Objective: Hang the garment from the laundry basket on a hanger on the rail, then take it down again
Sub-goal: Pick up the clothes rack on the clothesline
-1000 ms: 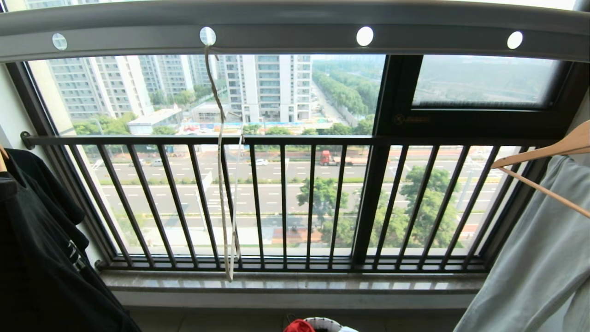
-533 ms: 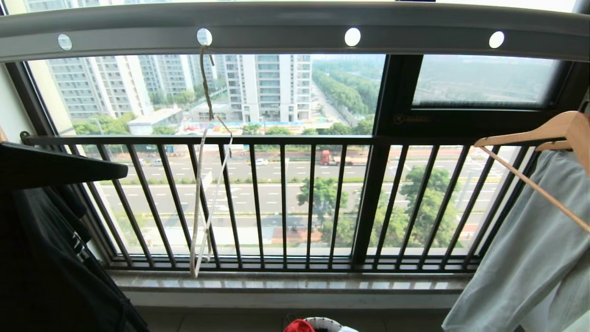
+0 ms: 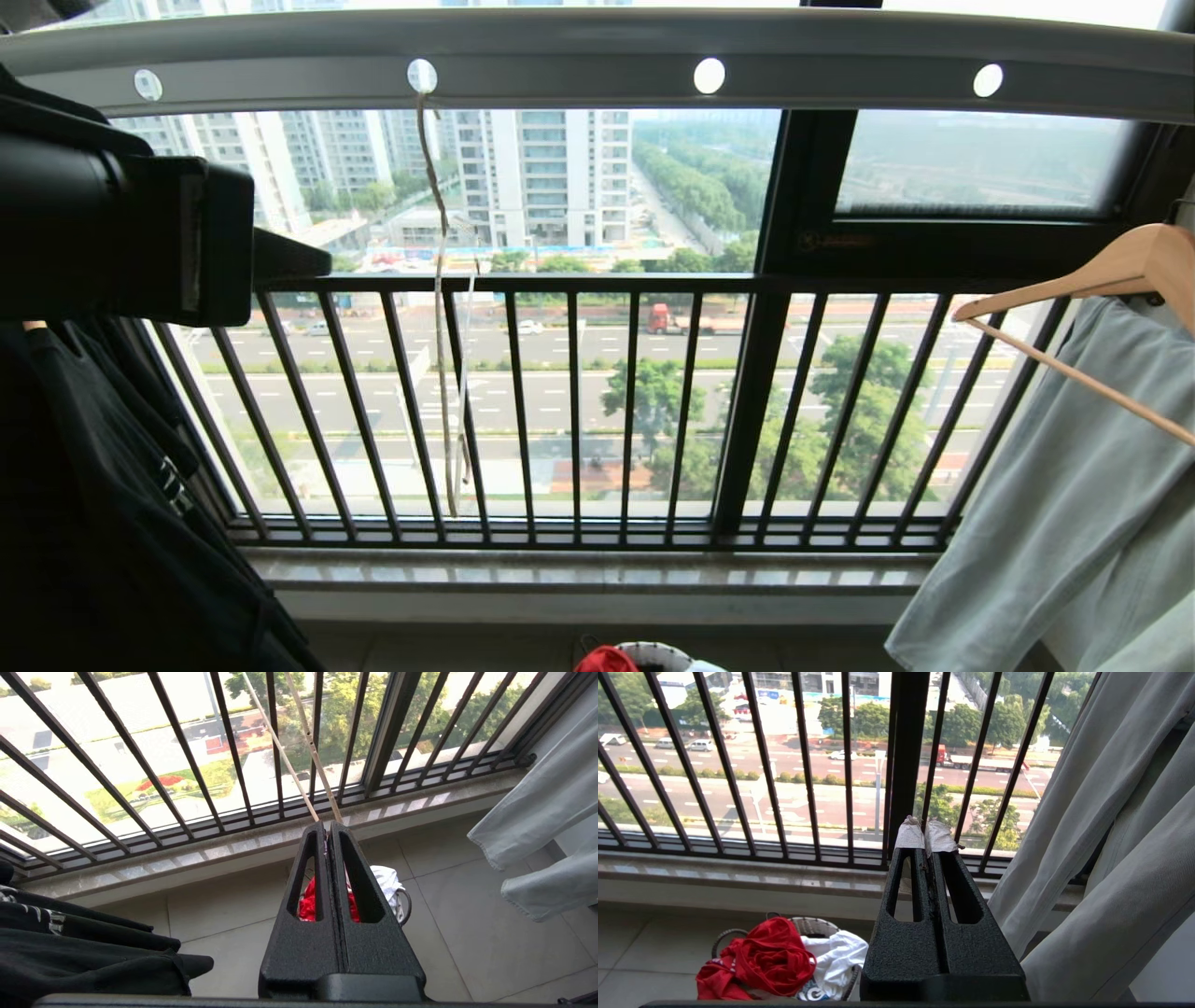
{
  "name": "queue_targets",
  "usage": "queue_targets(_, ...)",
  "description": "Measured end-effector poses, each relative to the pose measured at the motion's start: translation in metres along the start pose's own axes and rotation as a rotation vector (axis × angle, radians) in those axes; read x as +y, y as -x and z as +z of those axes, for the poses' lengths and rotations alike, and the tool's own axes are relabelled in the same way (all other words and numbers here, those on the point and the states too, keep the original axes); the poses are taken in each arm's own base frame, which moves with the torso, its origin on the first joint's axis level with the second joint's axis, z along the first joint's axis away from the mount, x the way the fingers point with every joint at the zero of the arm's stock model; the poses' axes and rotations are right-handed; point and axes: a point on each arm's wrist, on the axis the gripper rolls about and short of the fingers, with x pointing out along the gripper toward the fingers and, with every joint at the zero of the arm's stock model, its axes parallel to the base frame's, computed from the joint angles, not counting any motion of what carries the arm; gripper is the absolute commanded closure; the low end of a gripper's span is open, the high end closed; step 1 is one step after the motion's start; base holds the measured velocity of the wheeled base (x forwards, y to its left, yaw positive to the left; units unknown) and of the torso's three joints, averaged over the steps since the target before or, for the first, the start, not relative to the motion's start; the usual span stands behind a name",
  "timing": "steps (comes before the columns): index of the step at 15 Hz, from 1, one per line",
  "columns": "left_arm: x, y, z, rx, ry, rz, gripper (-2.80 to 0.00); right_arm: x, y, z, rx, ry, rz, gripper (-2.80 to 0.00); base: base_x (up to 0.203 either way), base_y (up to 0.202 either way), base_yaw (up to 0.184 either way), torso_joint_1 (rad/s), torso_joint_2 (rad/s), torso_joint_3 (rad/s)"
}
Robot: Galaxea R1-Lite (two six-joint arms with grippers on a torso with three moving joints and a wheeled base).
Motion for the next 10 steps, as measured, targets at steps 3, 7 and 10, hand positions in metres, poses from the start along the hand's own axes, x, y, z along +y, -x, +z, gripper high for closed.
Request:
queue_targets(3,-0.005,-0.011,0.0,0.014,-0.013,0.044,0.0,0.0,0.0,0.0,0.0,0.0,0.0,0.0,0.0,0.0,0.0,0.0,0.0,0.0)
queue_targets(7,-0.011,-0.024,-0.002,0.029,-0.034,0.133,-2.8,0.0,0.0,0.0,0.0,0.0,0.0,0.0,0.0,0.0,0.0,0.0,0.0,0.0)
queue_targets(10,-0.022,-0.033,-0.004,0.028,-0.041,0.135,-2.8,0.0,0.0,0.0,0.0,0.0,0.0,0.0,0.0,0.0,0.0,0.0,0.0,0.0)
